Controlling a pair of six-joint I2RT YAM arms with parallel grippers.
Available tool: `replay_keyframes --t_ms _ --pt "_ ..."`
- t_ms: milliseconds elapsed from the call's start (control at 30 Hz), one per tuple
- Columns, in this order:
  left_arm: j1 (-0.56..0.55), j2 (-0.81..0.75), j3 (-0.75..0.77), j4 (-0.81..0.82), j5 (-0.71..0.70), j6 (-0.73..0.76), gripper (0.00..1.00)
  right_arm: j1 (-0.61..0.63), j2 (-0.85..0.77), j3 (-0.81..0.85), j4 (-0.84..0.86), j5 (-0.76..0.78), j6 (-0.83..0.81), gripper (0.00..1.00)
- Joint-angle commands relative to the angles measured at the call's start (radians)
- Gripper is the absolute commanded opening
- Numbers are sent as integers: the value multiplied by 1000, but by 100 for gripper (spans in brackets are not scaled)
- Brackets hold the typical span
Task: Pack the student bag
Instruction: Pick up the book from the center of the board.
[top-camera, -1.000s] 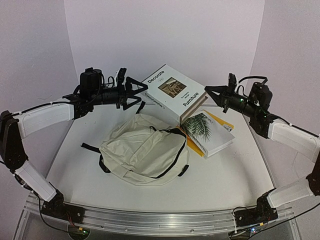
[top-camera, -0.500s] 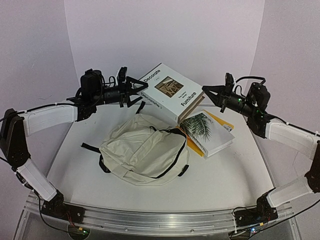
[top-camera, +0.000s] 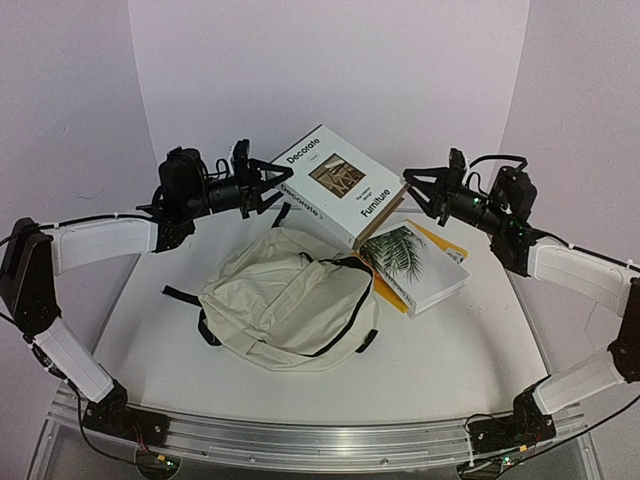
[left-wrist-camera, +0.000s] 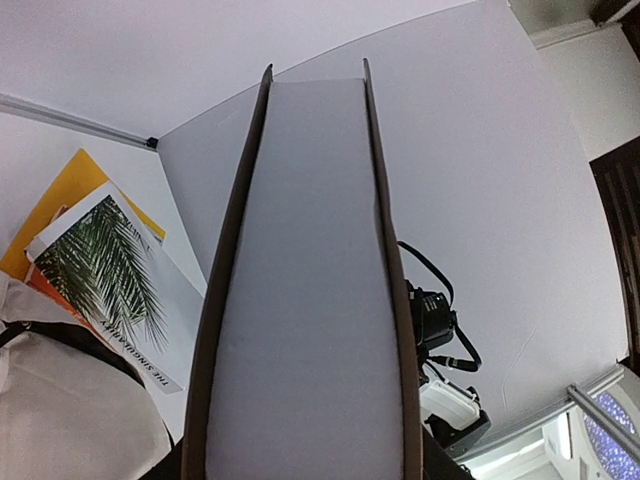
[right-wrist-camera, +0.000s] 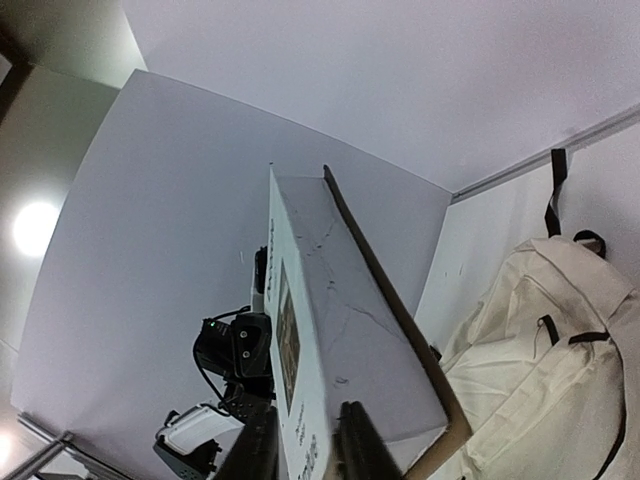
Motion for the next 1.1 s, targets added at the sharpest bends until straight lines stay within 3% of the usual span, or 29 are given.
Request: replay_keyframes --t_ms 0,133,300,800,967,1067 --pt "3 -31 -20 102 -75 -60 33 8 1 -11 85 15 2 50" --pt "3 -37 -29 137 -105 -78 31 16 -6 -41 84 27 -1 83" --pt "4 -54 -38 157 -139 -77 30 31 -38 -111 84 57 2 98" --pt "4 -72 -68 202 -146 -102 28 153 74 -70 170 111 20 98" --pt "4 -84 -74 191 -144 -97 28 188 171 -32 300 93 75 98" --pt "4 -88 -83 180 -146 -95 28 210 225 9 343 89 90 93"
